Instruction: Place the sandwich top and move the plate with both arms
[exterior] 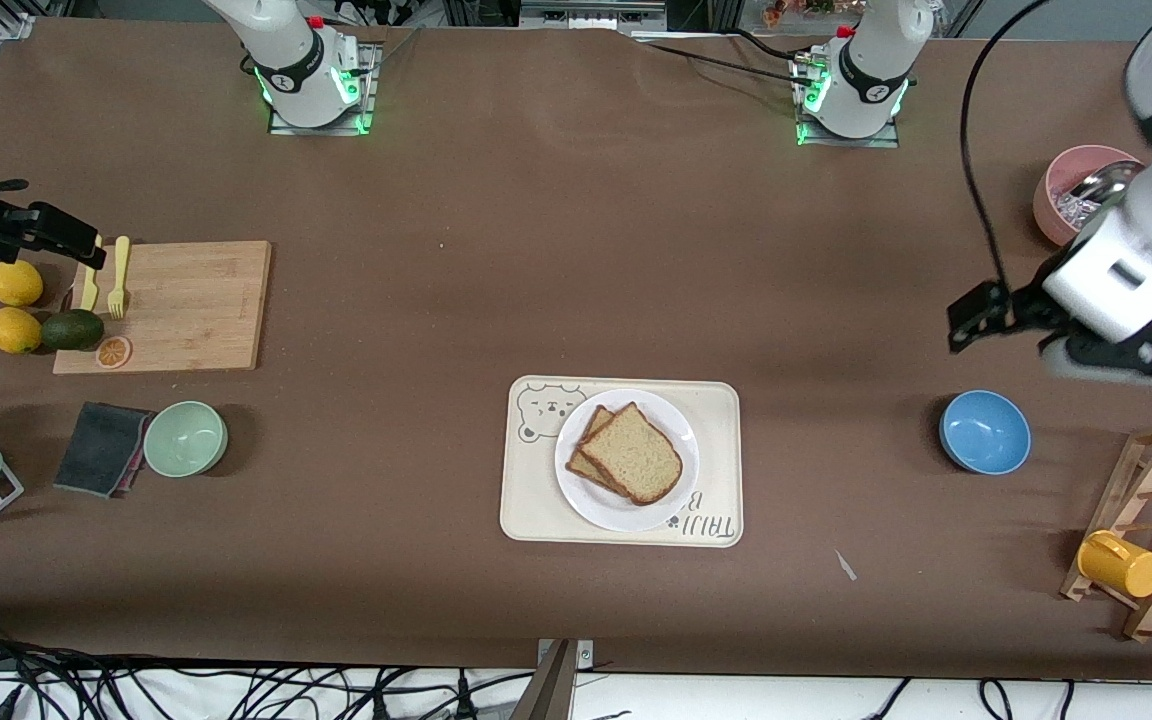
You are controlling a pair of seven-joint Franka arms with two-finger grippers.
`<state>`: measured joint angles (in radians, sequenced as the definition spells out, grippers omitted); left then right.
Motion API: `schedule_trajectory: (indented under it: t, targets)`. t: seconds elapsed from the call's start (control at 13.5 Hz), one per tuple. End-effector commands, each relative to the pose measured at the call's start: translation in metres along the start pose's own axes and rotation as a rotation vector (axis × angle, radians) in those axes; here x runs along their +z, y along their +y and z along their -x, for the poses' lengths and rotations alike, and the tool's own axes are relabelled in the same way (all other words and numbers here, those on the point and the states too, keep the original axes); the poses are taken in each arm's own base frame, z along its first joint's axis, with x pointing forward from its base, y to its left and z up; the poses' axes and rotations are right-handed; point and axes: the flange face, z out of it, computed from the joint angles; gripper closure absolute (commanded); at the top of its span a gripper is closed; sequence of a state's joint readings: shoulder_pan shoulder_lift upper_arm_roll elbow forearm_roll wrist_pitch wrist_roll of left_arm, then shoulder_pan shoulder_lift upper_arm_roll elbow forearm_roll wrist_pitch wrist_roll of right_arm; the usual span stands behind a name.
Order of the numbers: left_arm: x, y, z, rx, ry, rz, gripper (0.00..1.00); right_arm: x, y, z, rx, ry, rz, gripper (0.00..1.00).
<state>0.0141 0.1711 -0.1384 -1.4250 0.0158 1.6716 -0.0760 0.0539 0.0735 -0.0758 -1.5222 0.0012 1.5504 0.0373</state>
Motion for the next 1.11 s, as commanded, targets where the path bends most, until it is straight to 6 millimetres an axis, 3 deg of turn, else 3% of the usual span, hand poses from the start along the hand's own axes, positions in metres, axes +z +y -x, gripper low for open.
schedule_trajectory:
  t: [0.0,0.22,0.37,0.52,1.04]
  targets:
    - [-0.005,-0.011,0.043,-0.041,-0.032,-0.002,0.0,-0.009,0.002,0.01,0.01,0.004,-0.006,0.0]
    - [-0.01,-0.048,0.052,-0.108,-0.03,-0.007,0.0,-0.01,0.002,0.011,0.008,0.004,-0.005,0.0]
    - [0.0,-0.031,0.068,-0.068,-0.053,-0.007,0.0,-0.013,0.001,0.01,0.008,0.017,-0.007,0.0]
    - [0.004,-0.014,0.072,-0.038,-0.063,-0.003,0.0,-0.015,0.001,0.01,0.008,0.019,-0.007,0.0]
    - [0.002,-0.009,0.069,-0.024,-0.066,-0.013,0.0,-0.014,0.001,0.012,0.005,0.011,-0.006,0.0]
